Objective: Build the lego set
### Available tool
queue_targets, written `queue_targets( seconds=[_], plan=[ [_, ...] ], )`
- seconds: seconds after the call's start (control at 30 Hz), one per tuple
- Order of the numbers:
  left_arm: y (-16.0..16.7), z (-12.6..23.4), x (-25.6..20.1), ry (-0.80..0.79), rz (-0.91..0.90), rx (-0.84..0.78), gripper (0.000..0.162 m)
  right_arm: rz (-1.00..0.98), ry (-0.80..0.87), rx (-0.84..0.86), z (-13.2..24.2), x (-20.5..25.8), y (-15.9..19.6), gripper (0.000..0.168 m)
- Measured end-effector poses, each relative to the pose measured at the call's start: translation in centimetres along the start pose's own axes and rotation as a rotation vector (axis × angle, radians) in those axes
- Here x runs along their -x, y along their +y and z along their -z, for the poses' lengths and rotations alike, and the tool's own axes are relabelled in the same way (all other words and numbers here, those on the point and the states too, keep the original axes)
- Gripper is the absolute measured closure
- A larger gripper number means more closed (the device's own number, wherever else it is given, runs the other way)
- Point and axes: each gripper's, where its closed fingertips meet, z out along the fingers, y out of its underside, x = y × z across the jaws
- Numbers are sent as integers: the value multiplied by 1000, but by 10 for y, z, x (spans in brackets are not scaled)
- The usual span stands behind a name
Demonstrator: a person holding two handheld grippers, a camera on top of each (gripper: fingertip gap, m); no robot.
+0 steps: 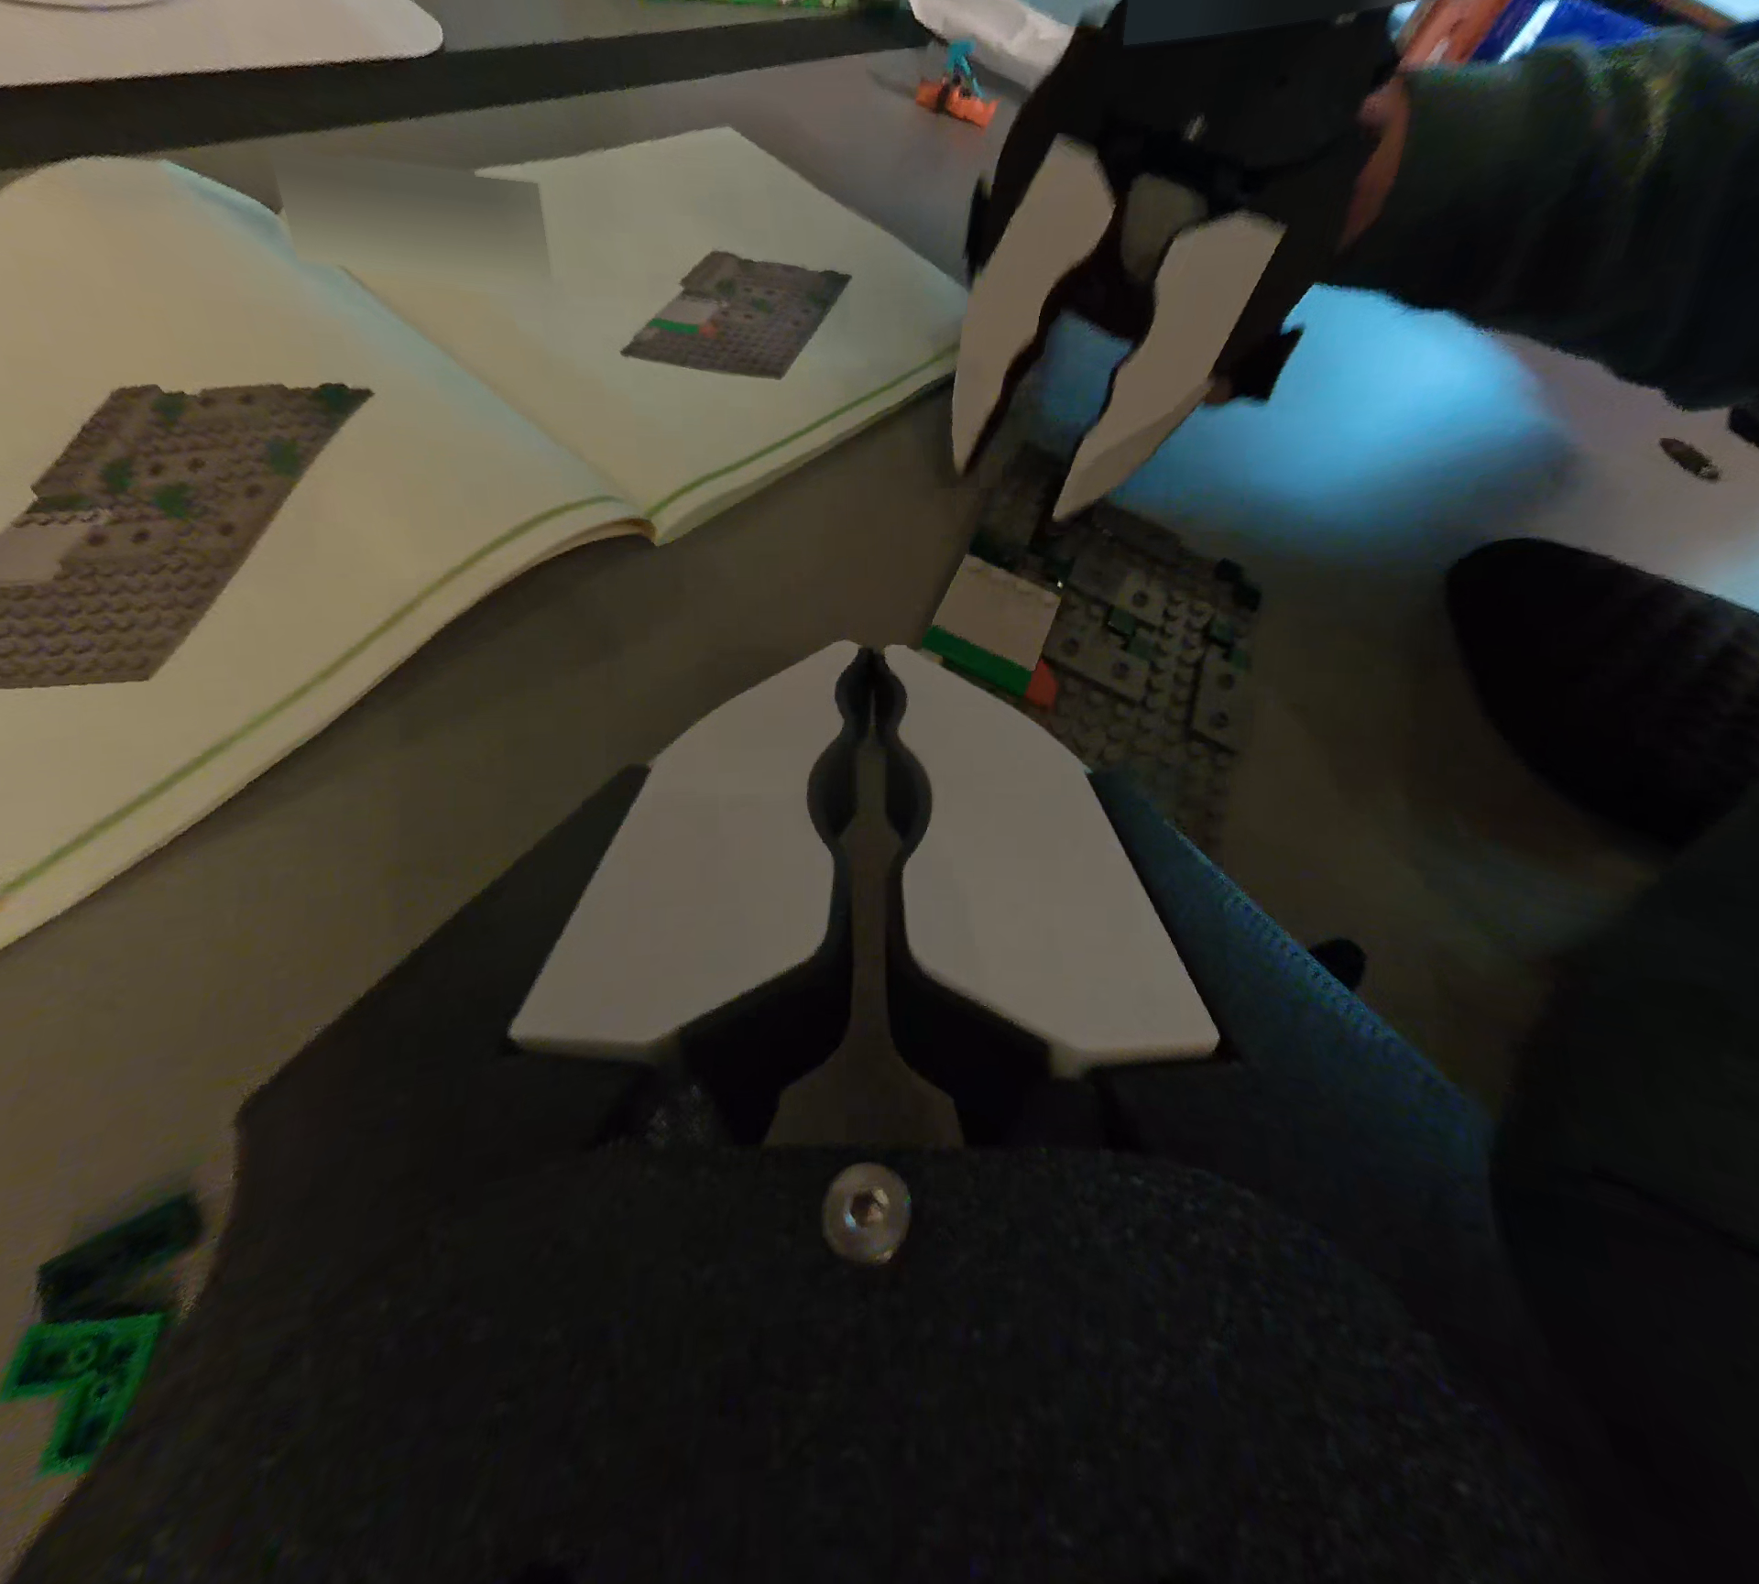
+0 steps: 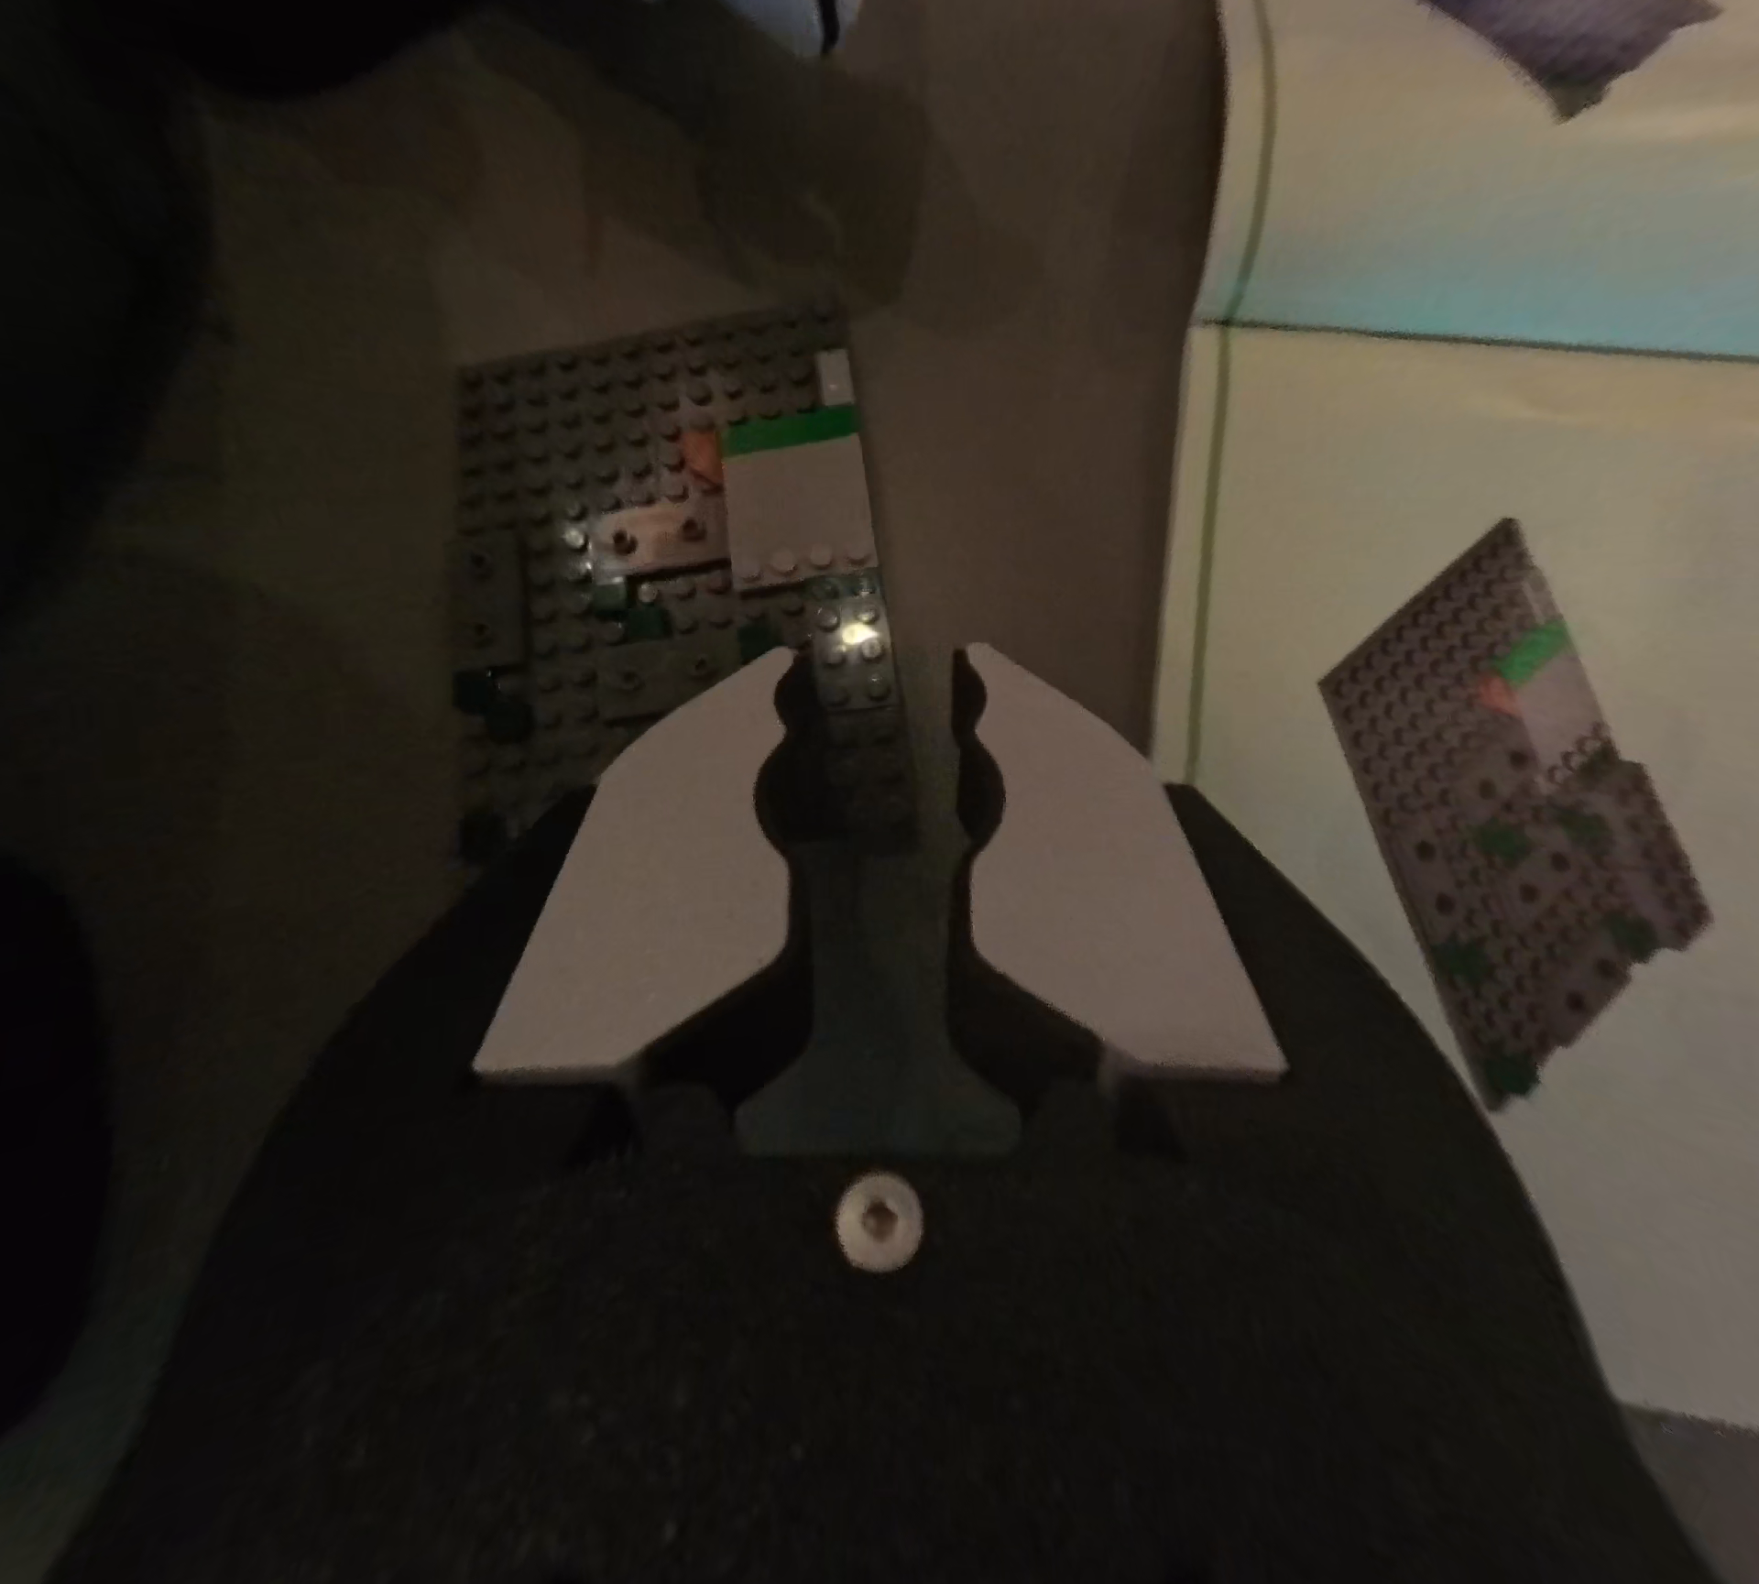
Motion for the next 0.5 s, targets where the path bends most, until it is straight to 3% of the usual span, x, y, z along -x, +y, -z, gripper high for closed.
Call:
queue_targets(
  seconds=[0.23,0.33,0.5],
  plan=[
    [-8,-4,4,-46,-72,1,162,-156,396,-187,58,-19,-39,145],
    [-20,-8,6,-68,-98,-20,162,-222,595,-229,80,-23,-40,152],
    [-52,-25,6,-85,-127,-54,162,-344,768,-246,89,-25,-27,162]
  ],
)
